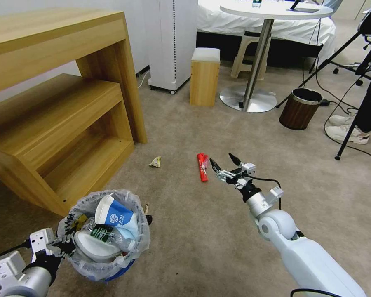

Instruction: Pick up the trash bin and place the garbage on the floor into it.

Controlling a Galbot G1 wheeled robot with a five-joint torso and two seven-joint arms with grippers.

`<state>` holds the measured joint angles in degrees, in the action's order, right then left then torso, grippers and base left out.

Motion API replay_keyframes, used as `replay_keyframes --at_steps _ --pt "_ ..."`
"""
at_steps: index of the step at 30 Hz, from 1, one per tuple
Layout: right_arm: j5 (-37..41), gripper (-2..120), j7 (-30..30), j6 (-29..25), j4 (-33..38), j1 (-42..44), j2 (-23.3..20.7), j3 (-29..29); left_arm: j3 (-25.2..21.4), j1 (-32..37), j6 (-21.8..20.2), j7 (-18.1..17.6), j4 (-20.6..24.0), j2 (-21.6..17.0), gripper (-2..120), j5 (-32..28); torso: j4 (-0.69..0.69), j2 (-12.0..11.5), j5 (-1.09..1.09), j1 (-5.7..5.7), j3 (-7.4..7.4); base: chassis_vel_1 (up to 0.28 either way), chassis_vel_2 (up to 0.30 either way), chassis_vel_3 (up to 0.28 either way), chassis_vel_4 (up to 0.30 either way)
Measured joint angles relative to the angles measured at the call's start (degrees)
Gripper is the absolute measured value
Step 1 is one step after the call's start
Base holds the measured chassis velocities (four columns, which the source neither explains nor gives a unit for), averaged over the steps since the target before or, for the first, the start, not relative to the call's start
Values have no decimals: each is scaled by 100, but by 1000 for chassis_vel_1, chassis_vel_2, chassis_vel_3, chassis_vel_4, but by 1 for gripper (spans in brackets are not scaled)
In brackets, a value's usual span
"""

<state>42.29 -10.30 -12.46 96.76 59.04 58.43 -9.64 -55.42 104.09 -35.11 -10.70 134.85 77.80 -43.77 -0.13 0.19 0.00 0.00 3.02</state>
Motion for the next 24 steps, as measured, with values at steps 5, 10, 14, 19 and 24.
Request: replay_keyframes --at_steps 5,10,14,19,24 --pt "-260 100 178 -87 -46 126 23 -146 70 -27 0 17 -13 -26 1 -1 -1 0 -1 0 0 0 0 0 0" --pt "-546 100 465 -289 -96 231 28 -352 61 -27 -1 27 -12 -57 1 -4 0 0 0 0 0 0 0 0 0" --pt "-772 98 598 -411 -91 393 0 -590 63 -38 -1 37 -11 -61 1 -8 -1 0 1 0 0 0 0 0 0" --pt "-877 92 582 -462 -82 537 -49 -846 66 -55 -1 41 -11 -79 1 -14 -1 0 0 0 0 0 0 0 0" --pt "-965 92 555 -472 -126 560 36 -943 40 -53 -1 38 -2 -136 1 -61 0 0 0 0 0 0 0 0 0"
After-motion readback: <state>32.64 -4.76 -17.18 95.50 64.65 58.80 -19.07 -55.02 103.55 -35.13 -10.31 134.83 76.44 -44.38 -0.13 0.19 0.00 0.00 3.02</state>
